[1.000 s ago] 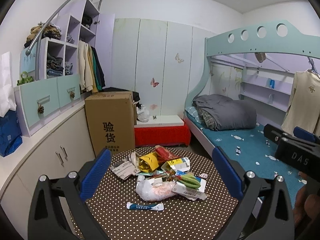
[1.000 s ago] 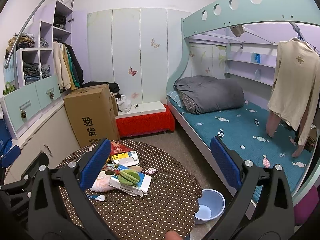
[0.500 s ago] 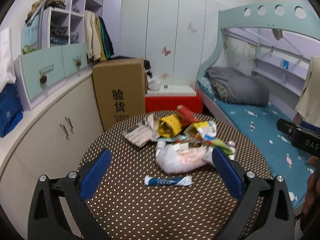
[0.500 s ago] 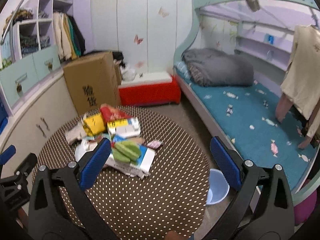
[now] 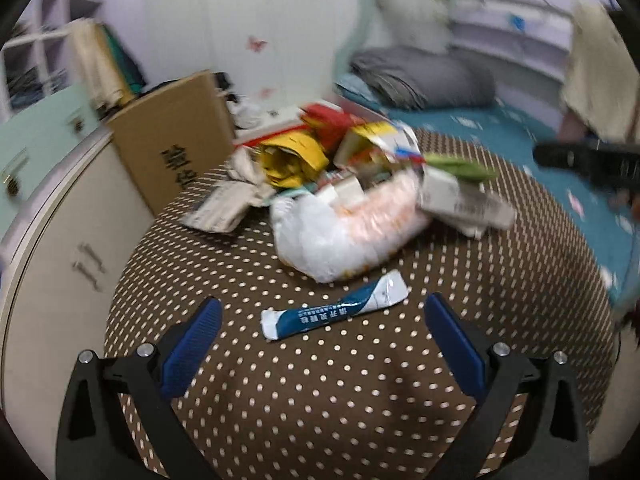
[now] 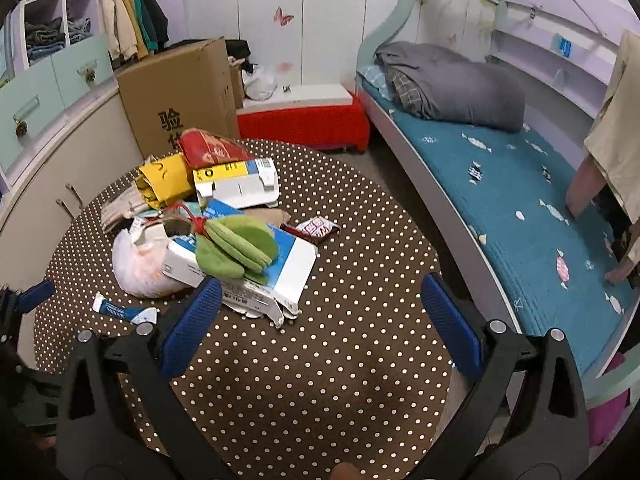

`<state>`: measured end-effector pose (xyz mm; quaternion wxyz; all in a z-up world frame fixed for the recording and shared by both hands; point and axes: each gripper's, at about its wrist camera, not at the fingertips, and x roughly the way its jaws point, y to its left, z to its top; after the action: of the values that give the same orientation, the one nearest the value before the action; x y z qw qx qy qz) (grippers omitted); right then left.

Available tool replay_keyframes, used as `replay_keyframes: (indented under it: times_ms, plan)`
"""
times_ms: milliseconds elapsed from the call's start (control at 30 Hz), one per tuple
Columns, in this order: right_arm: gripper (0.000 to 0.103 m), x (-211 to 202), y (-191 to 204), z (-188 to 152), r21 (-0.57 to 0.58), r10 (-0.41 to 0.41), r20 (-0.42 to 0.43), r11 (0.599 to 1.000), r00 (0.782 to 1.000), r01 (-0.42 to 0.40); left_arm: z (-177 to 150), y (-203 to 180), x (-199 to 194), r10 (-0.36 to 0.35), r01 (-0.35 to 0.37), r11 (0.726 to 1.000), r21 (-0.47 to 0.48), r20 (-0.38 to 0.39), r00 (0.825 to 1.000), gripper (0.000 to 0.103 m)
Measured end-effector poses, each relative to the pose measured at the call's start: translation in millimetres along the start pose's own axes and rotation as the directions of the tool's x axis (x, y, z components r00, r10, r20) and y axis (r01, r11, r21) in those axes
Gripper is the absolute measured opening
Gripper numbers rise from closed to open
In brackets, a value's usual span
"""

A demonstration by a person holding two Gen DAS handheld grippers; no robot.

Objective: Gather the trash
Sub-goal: 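Grasp the blue toothpaste tube with the left tool while the right tool grasps the green-leaf packet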

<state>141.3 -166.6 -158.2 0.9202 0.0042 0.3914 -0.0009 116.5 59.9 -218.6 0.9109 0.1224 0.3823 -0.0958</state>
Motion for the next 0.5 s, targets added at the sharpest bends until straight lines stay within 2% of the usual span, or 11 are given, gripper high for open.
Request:
replay_keyframes:
  times_ms: [100,167,200,233,267,333,367,433,500]
  plan:
    - [0.097,8.7,1.0,-0.8,-0.007,-0.001,-0.019,1.000,1.000,0.001,2.1,-3.1,17.3,-0.035,0.036,0.994,0.103,-0.017,0.999,0.098]
    - [0.097,12.9,1.7,-2.2,-0.016,0.002,-0.032,1.000,0.999,-0.003,3.9,-8.6,26.4,-0.066,0.070,0.980,0.187,-0.029,0.997,0.098]
    - [0.097,15.5,2.8,-2.6,-0.021,0.005,-0.036,1.000,0.999,-0.006,4.0,-10.8,28.0,-0.079,0.084,0.974,0.209,-0.032,0.996,0.095]
    - [0.097,18.1,3.6,-3.0,-0.028,0.011,-0.040,1.000,0.999,-0.012,3.9,-14.1,31.9,-0.104,0.112,0.965,0.238,-0.048,0.993,0.079]
    - [0.097,20.8,4.5,-3.3,-0.034,0.019,-0.045,0.999,0.999,-0.020,3.7,-15.8,34.5,-0.117,0.131,0.960,0.248,-0.067,0.991,0.070]
    - [0.097,27.5,3.6,-1.7,-0.026,0.060,-0.055,0.998,0.997,-0.061,1.2,-20.3,42.4,-0.146,0.170,0.952,0.255,-0.109,0.983,0.044]
    - [0.097,30.8,3.5,0.4,-0.014,0.092,-0.057,0.996,0.994,-0.093,-0.9,-23.1,42.9,-0.158,0.182,0.949,0.257,-0.110,0.981,0.040]
    - [0.097,36.1,3.0,7.1,0.008,0.143,-0.055,0.990,0.988,-0.143,-2.5,-27.1,41.6,-0.179,0.202,0.947,0.250,-0.113,0.977,0.024]
    - [0.097,44.0,6.6,16.9,0.019,0.196,-0.052,0.981,0.979,-0.195,-3.6,-29.2,40.8,-0.193,0.216,0.951,0.223,-0.121,0.974,0.017]
